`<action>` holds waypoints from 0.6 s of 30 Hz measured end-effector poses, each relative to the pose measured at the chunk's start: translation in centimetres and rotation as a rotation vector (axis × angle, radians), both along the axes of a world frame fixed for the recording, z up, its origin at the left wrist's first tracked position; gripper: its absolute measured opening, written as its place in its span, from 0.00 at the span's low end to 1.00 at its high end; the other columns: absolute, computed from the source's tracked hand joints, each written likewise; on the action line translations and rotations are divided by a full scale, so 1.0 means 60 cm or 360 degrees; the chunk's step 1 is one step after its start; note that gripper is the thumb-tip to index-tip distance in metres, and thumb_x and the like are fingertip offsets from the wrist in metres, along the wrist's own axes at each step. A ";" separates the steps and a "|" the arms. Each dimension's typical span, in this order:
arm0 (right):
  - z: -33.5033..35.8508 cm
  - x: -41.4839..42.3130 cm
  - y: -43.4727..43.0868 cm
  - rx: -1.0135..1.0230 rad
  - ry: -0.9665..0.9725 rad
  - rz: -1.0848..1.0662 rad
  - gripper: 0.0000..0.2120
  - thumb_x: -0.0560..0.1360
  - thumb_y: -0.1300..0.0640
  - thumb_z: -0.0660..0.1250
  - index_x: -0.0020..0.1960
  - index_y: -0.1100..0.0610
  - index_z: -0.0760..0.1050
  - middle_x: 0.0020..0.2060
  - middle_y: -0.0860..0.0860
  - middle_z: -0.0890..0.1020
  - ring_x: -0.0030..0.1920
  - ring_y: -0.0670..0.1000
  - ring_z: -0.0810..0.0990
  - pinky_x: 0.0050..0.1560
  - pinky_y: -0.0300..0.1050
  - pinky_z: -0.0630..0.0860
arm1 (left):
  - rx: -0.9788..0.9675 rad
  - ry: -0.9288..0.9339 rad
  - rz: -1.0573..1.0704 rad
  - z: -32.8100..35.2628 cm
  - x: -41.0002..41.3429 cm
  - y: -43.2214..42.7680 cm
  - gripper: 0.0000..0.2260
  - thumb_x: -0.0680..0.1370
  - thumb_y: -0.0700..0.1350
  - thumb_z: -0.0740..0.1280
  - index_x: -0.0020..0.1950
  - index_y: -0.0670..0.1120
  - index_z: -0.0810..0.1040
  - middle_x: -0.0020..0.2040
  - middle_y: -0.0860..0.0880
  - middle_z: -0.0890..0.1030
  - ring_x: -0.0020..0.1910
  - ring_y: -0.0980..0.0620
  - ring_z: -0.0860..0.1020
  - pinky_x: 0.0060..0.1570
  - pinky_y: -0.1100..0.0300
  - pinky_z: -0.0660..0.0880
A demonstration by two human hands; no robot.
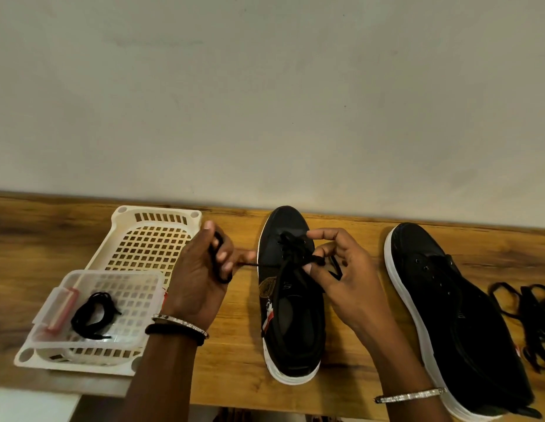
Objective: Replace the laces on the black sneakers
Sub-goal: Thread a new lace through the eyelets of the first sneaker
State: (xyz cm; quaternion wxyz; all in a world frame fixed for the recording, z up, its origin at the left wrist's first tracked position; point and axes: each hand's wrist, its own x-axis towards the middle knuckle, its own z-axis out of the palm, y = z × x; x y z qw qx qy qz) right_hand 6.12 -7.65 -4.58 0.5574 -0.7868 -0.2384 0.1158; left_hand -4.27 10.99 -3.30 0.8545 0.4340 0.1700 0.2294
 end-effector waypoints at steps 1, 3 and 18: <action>0.000 -0.001 0.000 0.0010 -0.0026 -0.0024 0.21 0.74 0.63 0.73 0.58 0.40 0.77 0.42 0.46 0.80 0.54 0.51 0.79 0.57 0.48 0.77 | 0.0101 0.0071 0.0032 -0.004 -0.001 0.004 0.14 0.82 0.50 0.61 0.38 0.48 0.68 0.28 0.51 0.66 0.25 0.55 0.66 0.34 0.55 0.75; 0.004 -0.002 0.000 0.0061 -0.0077 -0.0099 0.18 0.75 0.65 0.71 0.56 0.44 0.79 0.42 0.45 0.80 0.51 0.48 0.80 0.51 0.33 0.73 | 0.0632 0.0322 0.0008 -0.008 -0.001 0.004 0.12 0.78 0.50 0.68 0.40 0.47 0.70 0.27 0.54 0.67 0.25 0.56 0.65 0.28 0.58 0.68; 0.019 -0.016 0.012 0.0199 0.0266 -0.0338 0.16 0.75 0.40 0.68 0.51 0.53 0.76 0.30 0.52 0.81 0.31 0.47 0.80 0.37 0.49 0.80 | 0.0541 0.0476 -0.0346 -0.018 0.012 -0.020 0.12 0.84 0.41 0.53 0.42 0.42 0.70 0.52 0.41 0.85 0.50 0.44 0.82 0.48 0.51 0.78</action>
